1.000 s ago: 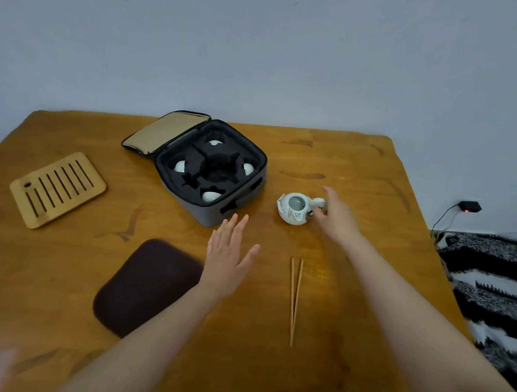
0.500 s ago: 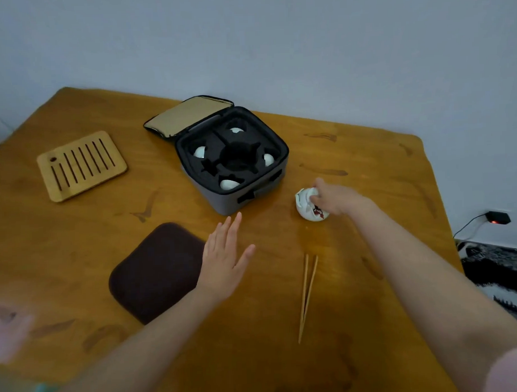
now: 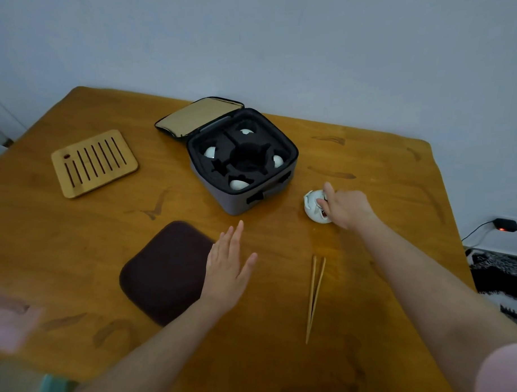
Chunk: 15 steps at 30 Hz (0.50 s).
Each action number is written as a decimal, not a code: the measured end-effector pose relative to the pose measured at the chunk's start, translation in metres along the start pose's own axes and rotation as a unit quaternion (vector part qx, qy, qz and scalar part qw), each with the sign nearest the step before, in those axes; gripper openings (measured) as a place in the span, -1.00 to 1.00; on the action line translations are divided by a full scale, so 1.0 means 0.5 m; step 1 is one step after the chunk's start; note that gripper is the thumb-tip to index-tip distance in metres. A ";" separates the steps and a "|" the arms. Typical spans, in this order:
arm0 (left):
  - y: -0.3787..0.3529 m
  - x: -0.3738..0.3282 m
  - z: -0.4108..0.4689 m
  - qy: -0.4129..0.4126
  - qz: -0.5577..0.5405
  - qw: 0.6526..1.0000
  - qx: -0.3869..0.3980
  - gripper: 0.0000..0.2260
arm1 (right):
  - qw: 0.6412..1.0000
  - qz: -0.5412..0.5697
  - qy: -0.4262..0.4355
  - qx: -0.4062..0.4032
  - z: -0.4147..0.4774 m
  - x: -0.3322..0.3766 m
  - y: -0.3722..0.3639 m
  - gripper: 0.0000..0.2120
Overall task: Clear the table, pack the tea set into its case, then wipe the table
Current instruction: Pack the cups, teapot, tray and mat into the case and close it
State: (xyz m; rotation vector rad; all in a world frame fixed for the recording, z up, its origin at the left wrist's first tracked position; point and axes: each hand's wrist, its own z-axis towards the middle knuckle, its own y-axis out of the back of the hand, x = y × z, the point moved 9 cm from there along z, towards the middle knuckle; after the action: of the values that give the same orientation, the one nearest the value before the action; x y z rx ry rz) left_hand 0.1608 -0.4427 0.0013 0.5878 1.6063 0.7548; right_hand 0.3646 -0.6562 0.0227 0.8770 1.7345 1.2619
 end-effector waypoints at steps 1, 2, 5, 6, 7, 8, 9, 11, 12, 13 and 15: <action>0.003 0.002 -0.001 0.000 0.001 1.000 -0.001 -0.42 | 1.000 0.004 -0.004 -0.005 -0.001 0.002 -0.002 -0.62; 0.005 0.004 -0.002 0.000 0.003 1.000 -0.003 -0.43 | 1.000 0.008 -0.009 -0.007 -0.003 0.002 -0.004 -0.62; 0.010 0.010 -0.004 0.005 0.003 1.000 -0.006 -0.44 | 0.999 0.027 -0.033 -0.026 -0.007 0.001 -0.002 -0.57; 0.012 0.010 -0.004 0.008 0.001 1.000 -0.007 -0.44 | 0.997 0.044 -0.044 -0.041 -0.009 -0.001 0.003 -0.55; 0.013 0.011 -0.005 0.012 -0.001 1.000 -0.006 -0.44 | 0.995 0.067 -0.055 -0.053 -0.011 -0.002 0.006 -0.51; 0.014 0.012 -0.006 0.017 -0.003 1.000 -0.006 -0.44 | 0.992 0.091 -0.067 -0.056 -0.013 -0.002 0.007 -0.47; 0.013 0.012 -0.007 0.021 -0.004 1.000 -0.005 -0.44 | 0.990 0.112 -0.076 -0.045 -0.013 0.001 0.003 -0.42; 0.012 0.012 -0.006 0.027 -0.001 1.000 -0.001 -0.43 | 0.985 0.146 -0.088 0.005 -0.011 0.015 -0.015 -0.33; 0.013 0.014 -0.004 0.030 0.000 1.000 0.000 -0.43 | 0.982 0.163 -0.094 0.026 -0.009 0.022 -0.023 -0.31; 0.015 0.016 -0.001 0.035 0.001 0.999 -0.002 -0.42 | 0.978 0.178 -0.101 0.040 -0.005 0.027 -0.029 -0.29; 0.025 0.022 0.005 0.047 0.013 0.999 -0.009 -0.41 | 0.972 0.194 -0.117 0.055 0.001 0.032 -0.038 -0.27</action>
State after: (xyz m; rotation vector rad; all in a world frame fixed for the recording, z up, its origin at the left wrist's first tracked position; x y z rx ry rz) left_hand 0.1610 -0.4259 0.0030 0.5691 1.6800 0.8263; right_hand 0.3565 -0.6472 0.0013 1.4240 1.5002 1.2531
